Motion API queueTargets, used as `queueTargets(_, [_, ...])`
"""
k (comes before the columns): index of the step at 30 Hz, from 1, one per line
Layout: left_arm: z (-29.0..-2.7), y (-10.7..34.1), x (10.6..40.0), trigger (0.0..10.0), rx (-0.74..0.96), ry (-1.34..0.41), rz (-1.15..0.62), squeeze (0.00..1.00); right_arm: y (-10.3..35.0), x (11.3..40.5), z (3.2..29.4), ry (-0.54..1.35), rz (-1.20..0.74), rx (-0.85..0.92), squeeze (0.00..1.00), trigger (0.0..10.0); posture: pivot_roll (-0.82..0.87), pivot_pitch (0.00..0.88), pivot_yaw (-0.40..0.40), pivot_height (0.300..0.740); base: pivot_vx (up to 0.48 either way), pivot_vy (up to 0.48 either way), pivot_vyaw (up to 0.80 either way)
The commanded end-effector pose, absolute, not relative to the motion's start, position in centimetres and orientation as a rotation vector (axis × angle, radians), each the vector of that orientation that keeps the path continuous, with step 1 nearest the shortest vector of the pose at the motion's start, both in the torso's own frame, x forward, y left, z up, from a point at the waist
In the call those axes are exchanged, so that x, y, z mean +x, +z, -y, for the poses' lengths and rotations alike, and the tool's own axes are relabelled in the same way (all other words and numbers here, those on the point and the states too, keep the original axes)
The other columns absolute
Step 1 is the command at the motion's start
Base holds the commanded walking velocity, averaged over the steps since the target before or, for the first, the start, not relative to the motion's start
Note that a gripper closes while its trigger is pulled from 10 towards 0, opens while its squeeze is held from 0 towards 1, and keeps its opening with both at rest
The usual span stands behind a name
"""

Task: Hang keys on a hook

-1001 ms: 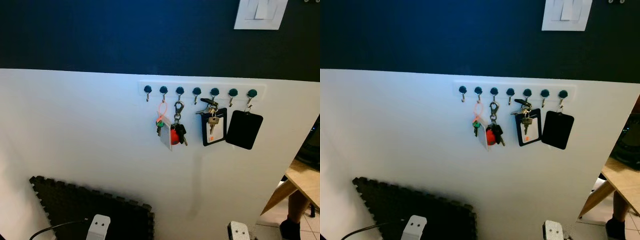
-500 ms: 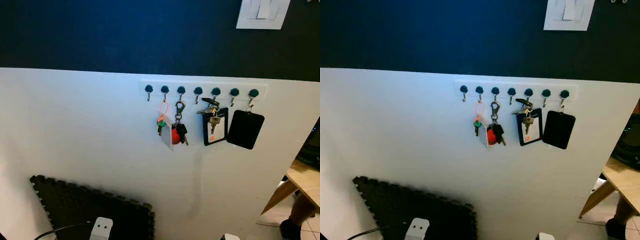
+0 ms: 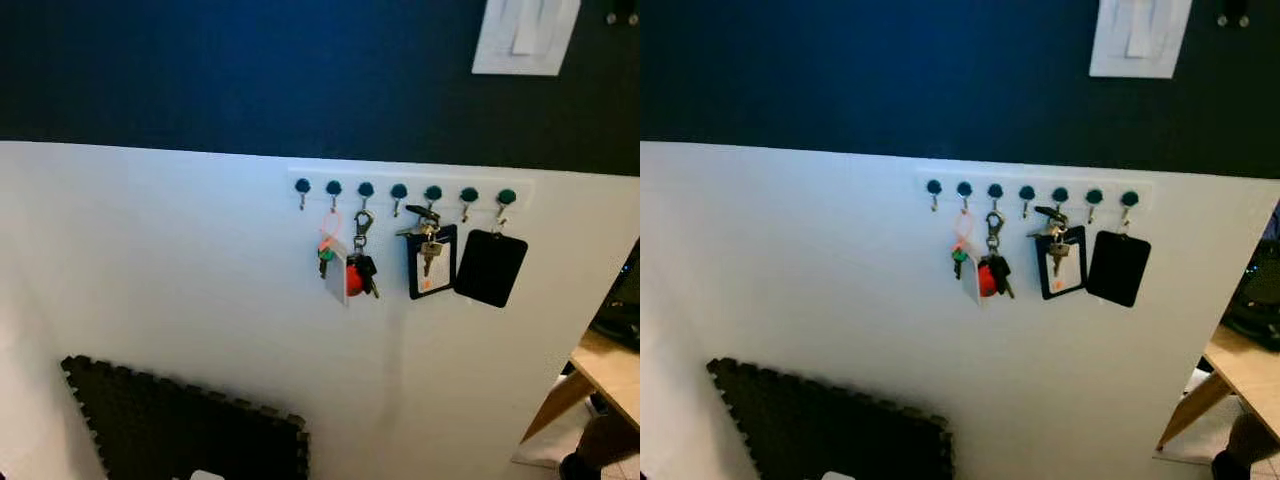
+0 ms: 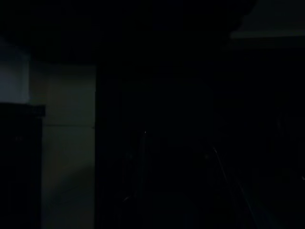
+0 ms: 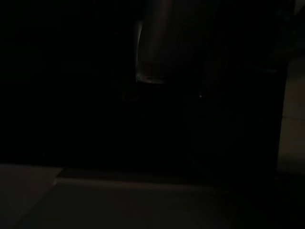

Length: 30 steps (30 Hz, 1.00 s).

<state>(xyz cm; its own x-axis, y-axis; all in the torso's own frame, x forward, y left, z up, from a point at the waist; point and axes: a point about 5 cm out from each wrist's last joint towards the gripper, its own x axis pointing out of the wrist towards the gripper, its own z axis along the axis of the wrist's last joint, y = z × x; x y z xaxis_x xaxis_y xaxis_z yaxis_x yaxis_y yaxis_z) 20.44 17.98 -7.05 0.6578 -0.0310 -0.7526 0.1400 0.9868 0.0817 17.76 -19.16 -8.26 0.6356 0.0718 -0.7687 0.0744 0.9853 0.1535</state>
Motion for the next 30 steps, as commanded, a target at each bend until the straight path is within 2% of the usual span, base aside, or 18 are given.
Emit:
queueTargets(1, [-18.2, -7.1, 20.3, 10.0, 0.122, -0.077, -0.852, 0.00, -8.5, 17.1, 19.2, -0.021, -0.888, 0.169, 0.00, 10.0, 0.04, 0.000, 0.017, 0.740, 0.000, 0.000, 0.00])
queueTargets(11, [-17.9, -6.9, 20.7, 10.0, 0.116, -0.076, -0.825, 0.00, -9.0, 16.0, 19.3, -0.050, -0.923, 0.146, 0.00, 10.0, 0.04, 0.000, 0.018, 0.740, 0.000, 0.000, 0.00])
queueTargets(13, [-17.4, -7.0, 20.6, 10.0, 0.125, -0.121, -0.841, 0.00, -9.2, 15.8, 19.2, -0.045, -0.929, 0.152, 0.00, 10.0, 0.04, 0.000, 0.016, 0.740, 0.000, 0.000, 0.00])
queueTargets(30, [-17.3, -6.9, 20.7, 10.0, 0.124, -0.138, -0.816, 0.00, -8.8, 16.4, 19.1, -0.033, -0.897, 0.147, 0.00, 10.0, 0.06, 0.000, 0.019, 0.740, 0.000, 0.000, 0.00])
